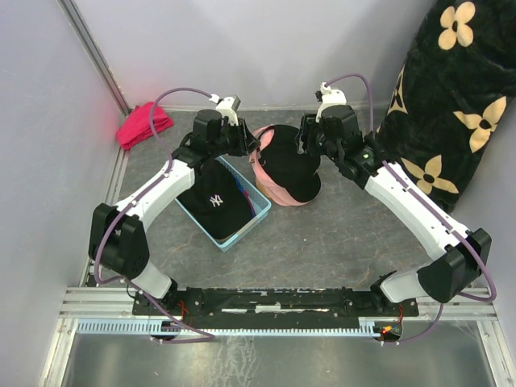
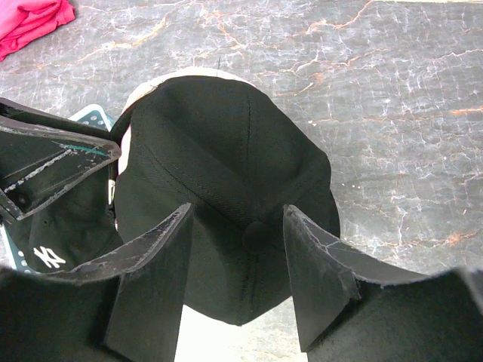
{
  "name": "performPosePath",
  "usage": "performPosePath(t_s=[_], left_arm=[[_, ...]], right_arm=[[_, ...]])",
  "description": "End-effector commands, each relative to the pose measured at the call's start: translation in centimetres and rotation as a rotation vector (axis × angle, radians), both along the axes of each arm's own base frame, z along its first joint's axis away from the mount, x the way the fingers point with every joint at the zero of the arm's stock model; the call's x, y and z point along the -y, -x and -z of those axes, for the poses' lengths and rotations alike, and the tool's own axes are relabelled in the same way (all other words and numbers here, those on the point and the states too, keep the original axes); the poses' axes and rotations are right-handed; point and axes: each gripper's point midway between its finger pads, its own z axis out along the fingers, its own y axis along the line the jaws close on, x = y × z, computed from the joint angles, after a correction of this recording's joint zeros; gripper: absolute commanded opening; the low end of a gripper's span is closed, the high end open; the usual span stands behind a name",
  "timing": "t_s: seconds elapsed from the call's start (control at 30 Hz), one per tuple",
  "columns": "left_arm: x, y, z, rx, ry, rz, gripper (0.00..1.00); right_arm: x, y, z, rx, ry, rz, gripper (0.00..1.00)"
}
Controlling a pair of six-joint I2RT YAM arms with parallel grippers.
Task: Stack the hats
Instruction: Stack the hat on the hat.
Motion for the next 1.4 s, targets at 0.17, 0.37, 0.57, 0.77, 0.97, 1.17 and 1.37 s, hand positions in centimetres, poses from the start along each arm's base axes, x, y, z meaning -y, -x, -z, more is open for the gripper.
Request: performPosePath(t_s=[0.17, 0.37, 0.57, 0.77, 0.97, 1.17, 1.37], left_arm=[[-2.4, -1.1, -2.1, 0.091, -0.092, -0.076, 0.36], [-2.6, -2.1, -0.9, 0.068, -0.123, -0.084, 0.36], [-3.1, -2.8, 0.2, 0.048, -0.154, -0.097, 0.36], [-3.3, -3.2, 1.2, 0.027, -0.168, -0.099, 0.36], [-3.3, -3.7, 1.4, 0.024, -0.169, -0.095, 0.36], [-3.0, -4.1, 1.3, 0.029, -0.163, -0.09, 0.36], [-3.1, -4.5, 1.2, 0.034, -0.165, -0.093, 0.36]], right_arm=[[0.1, -0.1, -2.2, 0.063, -0.042, 0.003, 0.59], [0.2, -0.5, -1.9, 0.058, -0.041, 0.011, 0.59], [0.0, -0.9, -2.0, 0.06, -0.054, 0.007, 0.59], [-1.1, -2.0, -2.0, 0.05, -0.076, -0.017, 0.59], [-2.4, -3.1, -2.0, 0.043, -0.094, -0.044, 0.59], [-2.8, -4.3, -1.0, 0.018, -0.086, -0.045, 0.59], [-2.9, -5.5, 0.5, -0.013, -0.079, -0.037, 0.59]])
